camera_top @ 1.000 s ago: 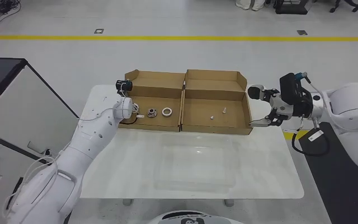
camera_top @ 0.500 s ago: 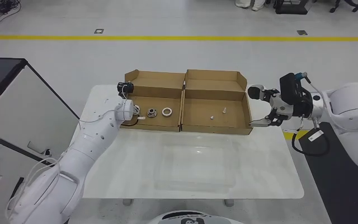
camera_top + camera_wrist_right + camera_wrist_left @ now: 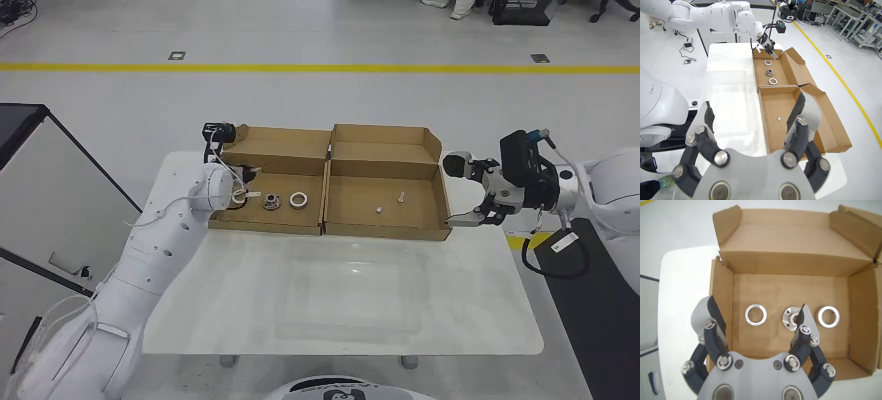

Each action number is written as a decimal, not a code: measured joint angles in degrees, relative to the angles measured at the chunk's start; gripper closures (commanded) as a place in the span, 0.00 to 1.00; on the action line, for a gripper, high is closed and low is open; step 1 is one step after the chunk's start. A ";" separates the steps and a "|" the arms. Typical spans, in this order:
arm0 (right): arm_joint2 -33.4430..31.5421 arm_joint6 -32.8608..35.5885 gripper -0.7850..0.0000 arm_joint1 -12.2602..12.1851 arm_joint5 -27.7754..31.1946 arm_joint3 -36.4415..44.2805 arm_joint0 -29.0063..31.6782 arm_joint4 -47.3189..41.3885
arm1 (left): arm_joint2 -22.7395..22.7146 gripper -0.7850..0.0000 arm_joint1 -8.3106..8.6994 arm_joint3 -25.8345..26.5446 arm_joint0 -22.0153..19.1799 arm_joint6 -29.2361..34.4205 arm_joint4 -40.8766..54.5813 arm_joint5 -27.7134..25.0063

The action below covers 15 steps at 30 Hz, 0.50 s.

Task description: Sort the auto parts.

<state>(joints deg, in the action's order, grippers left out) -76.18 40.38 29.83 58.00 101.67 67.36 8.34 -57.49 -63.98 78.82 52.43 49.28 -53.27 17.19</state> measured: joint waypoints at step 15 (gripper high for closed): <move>0.00 0.00 0.00 0.00 0.00 0.00 0.00 0.00 | -19.65 0.00 3.69 29.76 18.80 -9.18 10.13 -19.63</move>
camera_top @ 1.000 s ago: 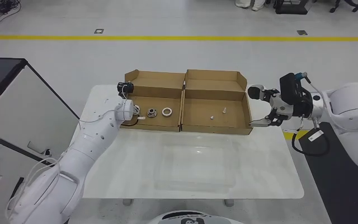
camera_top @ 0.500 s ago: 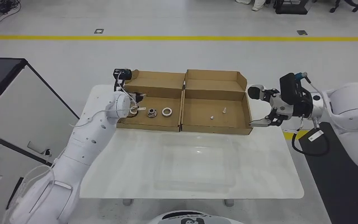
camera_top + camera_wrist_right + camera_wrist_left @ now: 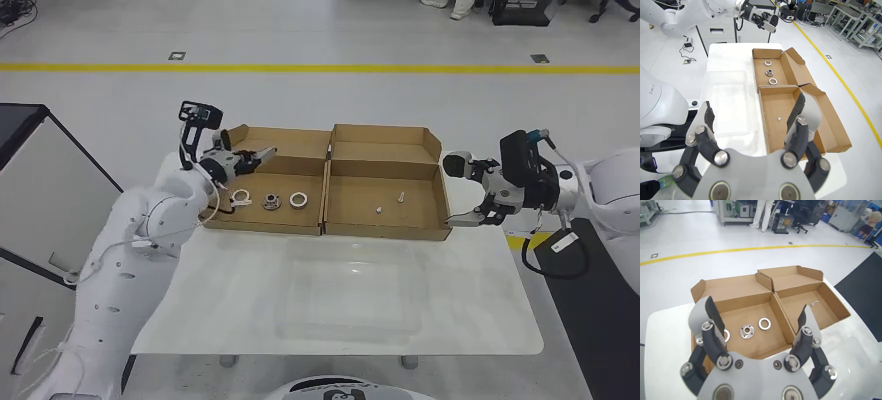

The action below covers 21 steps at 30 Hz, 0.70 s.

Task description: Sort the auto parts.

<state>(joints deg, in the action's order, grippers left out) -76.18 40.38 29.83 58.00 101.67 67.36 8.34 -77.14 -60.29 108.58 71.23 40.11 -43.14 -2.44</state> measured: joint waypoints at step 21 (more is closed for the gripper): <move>0.00 0.00 0.00 0.00 0.00 0.00 0.00 0.00 | -21.08 0.00 2.50 12.20 16.70 -0.68 8.13 -21.66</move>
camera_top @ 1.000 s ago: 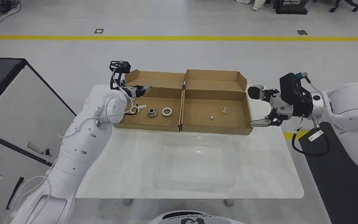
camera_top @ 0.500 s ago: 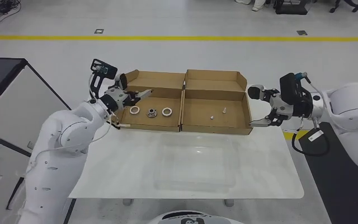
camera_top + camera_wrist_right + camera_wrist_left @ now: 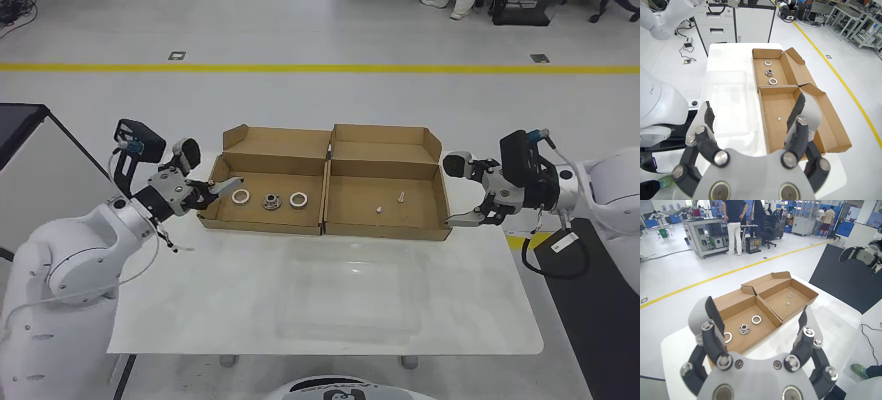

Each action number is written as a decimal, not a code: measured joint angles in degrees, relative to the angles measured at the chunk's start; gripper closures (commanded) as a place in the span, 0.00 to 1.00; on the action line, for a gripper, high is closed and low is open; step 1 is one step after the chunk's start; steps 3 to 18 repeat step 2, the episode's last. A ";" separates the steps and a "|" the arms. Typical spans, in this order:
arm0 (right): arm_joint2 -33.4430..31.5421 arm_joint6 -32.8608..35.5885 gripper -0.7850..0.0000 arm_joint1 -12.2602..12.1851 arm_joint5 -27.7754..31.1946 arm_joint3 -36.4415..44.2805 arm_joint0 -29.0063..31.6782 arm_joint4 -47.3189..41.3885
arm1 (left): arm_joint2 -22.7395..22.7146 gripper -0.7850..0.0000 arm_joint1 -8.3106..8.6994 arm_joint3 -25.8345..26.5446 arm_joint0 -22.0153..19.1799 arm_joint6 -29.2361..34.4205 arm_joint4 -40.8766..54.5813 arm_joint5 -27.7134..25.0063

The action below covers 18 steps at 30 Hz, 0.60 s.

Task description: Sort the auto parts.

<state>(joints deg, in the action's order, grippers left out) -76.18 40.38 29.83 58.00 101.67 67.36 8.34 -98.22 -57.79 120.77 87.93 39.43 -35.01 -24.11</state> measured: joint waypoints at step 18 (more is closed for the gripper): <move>0.00 0.00 0.00 0.00 0.00 0.00 0.00 0.00 | 0.00 0.00 0.00 0.00 0.00 0.00 0.00 0.00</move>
